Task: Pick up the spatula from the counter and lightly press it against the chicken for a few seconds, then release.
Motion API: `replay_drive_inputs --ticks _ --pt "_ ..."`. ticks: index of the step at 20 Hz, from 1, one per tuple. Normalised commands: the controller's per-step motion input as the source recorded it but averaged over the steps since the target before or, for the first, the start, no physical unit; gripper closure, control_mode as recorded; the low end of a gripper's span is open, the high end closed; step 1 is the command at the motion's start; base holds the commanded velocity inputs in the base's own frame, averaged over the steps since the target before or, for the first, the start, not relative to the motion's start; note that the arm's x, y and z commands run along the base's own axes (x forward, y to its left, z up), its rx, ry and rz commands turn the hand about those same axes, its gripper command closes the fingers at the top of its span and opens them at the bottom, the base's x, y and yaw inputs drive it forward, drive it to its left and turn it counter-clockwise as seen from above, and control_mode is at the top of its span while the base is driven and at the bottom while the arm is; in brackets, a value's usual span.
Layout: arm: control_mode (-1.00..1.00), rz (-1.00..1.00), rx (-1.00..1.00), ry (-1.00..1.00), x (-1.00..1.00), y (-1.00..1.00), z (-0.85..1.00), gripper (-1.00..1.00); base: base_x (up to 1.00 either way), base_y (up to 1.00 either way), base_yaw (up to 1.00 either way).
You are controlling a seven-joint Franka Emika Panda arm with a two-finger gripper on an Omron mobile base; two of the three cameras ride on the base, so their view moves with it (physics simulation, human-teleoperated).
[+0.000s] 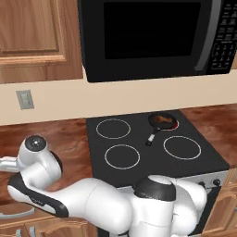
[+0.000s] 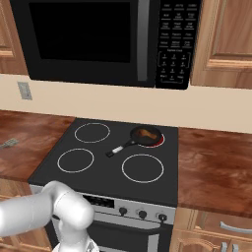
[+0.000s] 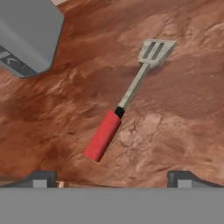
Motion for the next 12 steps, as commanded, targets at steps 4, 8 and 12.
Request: replay_drive_inputs --ticks 4,8,12 --pt "-1.0 0.0 0.0 0.03 0.22 0.15 -0.14 -1.0 0.0 0.0 0.0" --pt "-1.0 0.0 0.0 0.04 0.19 0.19 -0.15 -1.0 0.0 0.0 0.0" --pt "-1.0 0.0 0.0 0.03 0.16 0.19 -0.16 -1.0 0.0 0.0 0.0"
